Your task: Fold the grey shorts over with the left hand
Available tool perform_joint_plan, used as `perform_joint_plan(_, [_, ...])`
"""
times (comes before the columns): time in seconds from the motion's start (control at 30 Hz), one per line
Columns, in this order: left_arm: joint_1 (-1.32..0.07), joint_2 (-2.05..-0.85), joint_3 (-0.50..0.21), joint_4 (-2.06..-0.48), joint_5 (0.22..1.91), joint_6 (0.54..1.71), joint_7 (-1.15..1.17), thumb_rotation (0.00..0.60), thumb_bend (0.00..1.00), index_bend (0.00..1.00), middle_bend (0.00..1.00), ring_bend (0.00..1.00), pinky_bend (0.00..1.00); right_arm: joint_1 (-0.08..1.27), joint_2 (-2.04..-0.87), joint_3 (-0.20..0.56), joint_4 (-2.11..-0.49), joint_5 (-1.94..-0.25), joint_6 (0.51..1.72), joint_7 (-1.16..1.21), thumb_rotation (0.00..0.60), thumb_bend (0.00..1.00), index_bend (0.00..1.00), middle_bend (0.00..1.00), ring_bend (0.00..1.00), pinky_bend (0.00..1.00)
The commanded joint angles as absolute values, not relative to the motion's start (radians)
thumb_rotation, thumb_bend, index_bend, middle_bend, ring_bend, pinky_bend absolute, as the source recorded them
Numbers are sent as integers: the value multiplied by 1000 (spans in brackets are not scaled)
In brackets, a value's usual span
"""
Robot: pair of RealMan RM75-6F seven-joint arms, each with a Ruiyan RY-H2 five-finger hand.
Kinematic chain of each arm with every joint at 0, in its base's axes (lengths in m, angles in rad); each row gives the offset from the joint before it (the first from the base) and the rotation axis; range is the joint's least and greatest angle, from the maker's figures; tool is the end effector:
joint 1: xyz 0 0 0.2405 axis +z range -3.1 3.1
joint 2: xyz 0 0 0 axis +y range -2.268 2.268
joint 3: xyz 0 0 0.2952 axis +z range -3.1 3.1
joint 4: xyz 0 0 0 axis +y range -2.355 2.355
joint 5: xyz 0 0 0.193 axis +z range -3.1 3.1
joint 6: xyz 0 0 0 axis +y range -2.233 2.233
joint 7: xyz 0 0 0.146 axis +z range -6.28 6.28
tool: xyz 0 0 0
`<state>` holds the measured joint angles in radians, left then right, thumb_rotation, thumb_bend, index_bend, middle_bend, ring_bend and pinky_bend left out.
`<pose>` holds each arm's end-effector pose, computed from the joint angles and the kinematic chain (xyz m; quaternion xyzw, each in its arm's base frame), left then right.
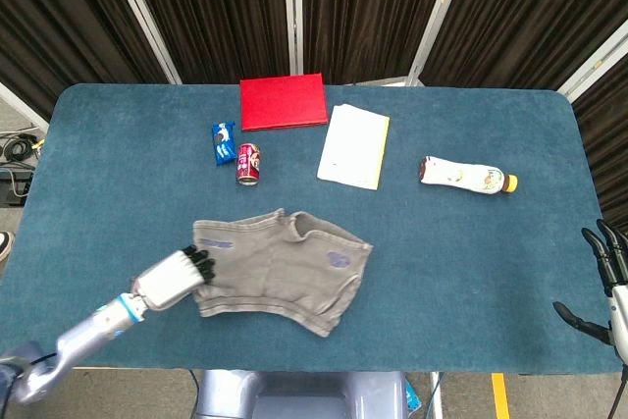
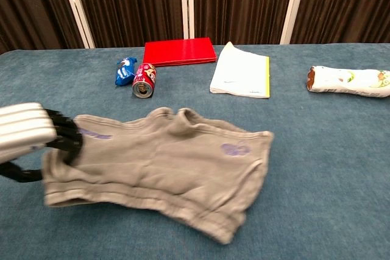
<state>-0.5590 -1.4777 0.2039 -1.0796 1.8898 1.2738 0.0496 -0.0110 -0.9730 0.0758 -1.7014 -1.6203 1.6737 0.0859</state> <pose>-0.2859 0.2774 0.0252 -0.8811 -0.1256 -0.3238 0.3209 -0.3130 -0.1545 0.2540 0.5688 -0.3328 0.4566 0.5977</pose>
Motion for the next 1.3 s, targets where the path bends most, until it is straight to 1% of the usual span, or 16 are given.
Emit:
perform_joint_plan(0.03, [-516,-1434,242,-1046,1899,1323,26,600,484,693,389,304,396,-11,-974,75,-1703,-1623,1674,82,600,0,0,0,0,0])
perform_joint_plan(0.27, [-456,-1390,283,-932,1908,1392,-28,600,484,716,406,304,397,-14,-976,72,-1707,-1632,1681,72,600,0,0,0,0,0])
perform_joint_plan(0.4, [-421,-1374,300,-816,1914,1436,-47,600,484,722,410,304,396,-15,-977,71,-1709,-1635,1683,66,600,0,0,0,0,0])
perform_joint_plan(0.6, [-412,-1425,275,-643,1937,1568,-115,600,483,743,427,313,396,-14,-980,70,-1712,-1638,1682,60,600,0,0,0,0,0])
perform_joint_plan(0.73, [-454,-1467,254,-609,1973,1638,-96,600,483,746,428,314,398,-14,-979,71,-1712,-1635,1680,61,600,0,0,0,0,0])
perform_joint_plan(0.83, [-511,-1499,246,-604,2016,1666,-48,600,483,747,428,314,397,-14,-978,72,-1711,-1632,1681,67,600,0,0,0,0,0])
perform_joint_plan(0.9, [-602,-1538,251,-621,2095,1670,42,600,483,747,428,314,397,-16,-974,76,-1711,-1625,1684,77,600,0,0,0,0,0])
perform_joint_plan(1.1, [-730,-1564,269,-740,2190,1575,179,600,483,750,429,314,397,-20,-961,81,-1708,-1617,1692,112,600,0,0,0,0,0])
perform_joint_plan(1.3, [-787,-1558,291,-839,2240,1495,258,600,483,752,429,314,396,-22,-953,82,-1706,-1613,1694,134,600,0,0,0,0,0])
